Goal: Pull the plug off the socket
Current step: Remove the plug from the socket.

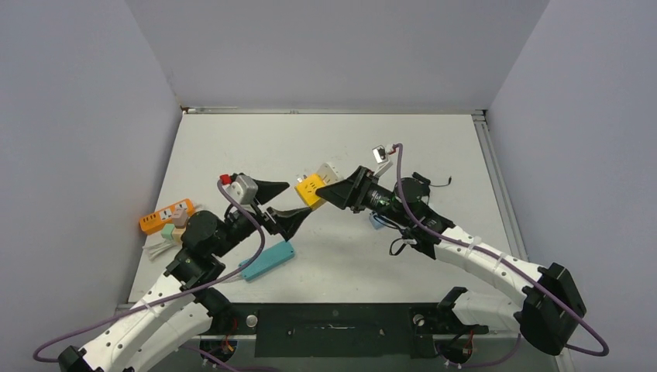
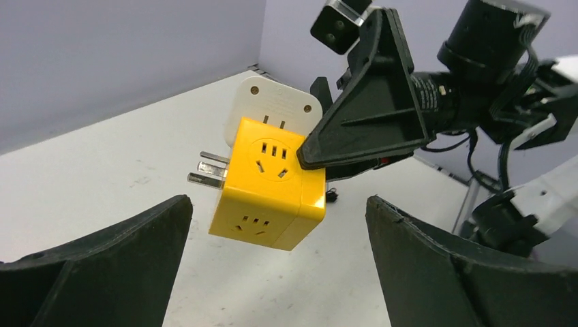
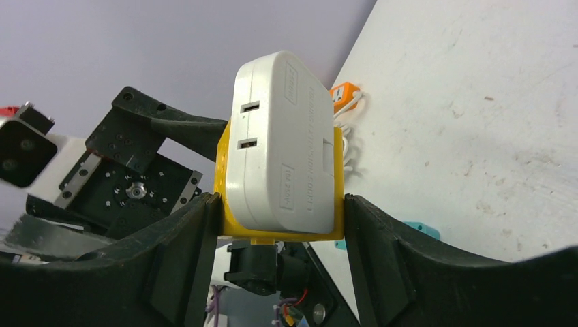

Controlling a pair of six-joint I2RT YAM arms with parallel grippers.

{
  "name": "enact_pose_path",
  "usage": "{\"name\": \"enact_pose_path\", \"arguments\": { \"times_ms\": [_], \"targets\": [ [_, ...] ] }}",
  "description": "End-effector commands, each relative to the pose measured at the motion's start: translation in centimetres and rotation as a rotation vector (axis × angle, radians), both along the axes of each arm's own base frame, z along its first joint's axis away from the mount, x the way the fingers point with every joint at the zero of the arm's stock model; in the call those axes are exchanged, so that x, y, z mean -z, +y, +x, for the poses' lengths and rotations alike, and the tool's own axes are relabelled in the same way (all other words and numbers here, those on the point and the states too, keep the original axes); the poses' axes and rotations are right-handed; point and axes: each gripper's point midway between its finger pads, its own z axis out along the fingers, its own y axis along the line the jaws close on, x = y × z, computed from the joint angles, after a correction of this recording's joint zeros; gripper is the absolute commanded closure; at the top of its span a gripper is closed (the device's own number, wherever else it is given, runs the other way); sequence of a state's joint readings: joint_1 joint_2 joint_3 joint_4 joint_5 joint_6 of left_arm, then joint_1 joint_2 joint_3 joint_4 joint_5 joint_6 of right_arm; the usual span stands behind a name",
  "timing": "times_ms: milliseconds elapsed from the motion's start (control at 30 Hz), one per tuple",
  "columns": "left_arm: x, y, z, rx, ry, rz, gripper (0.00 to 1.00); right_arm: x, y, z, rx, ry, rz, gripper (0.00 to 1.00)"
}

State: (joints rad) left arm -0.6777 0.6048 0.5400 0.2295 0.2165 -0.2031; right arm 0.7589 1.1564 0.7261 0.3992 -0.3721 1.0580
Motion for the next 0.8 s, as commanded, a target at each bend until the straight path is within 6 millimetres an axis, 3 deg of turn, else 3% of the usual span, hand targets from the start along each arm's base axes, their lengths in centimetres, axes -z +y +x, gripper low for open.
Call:
{"name": "enact_pose_path", "arguments": {
  "times_ms": [0, 200, 300, 667, 767],
  "targets": [
    [-3.5, -0.1, -0.4, 0.017, 0.220, -0.229, 0.04, -4.0, -1.4, 0.1, 0.046, -0.209, 0.052, 0.90],
    [-5.9, -0.7, -1.2, 0.122, 0.402, -0.524, 0.04, -7.0, -2.1, -1.5, 0.026, -0.332, 0.152, 0.91],
    [-6.1, -0.6, -1.1, 0.138, 0.463, -0.611, 0.04, -8.2, -2.6, -2.1, 0.028, -0.379, 0.184, 0.91],
    [-5.1, -1.0, -0.1, 0.116, 0.550, -0.646, 0.04, -10.2, -3.5, -3.2, 0.045, -0.447, 0.243, 0.92],
    [-5.9, -1.5, -0.3, 0.154, 0.520, -0.653, 0.04, -10.5, -3.2, -3.5, 0.030, -0.454, 0.256, 0.92]
  ]
}}
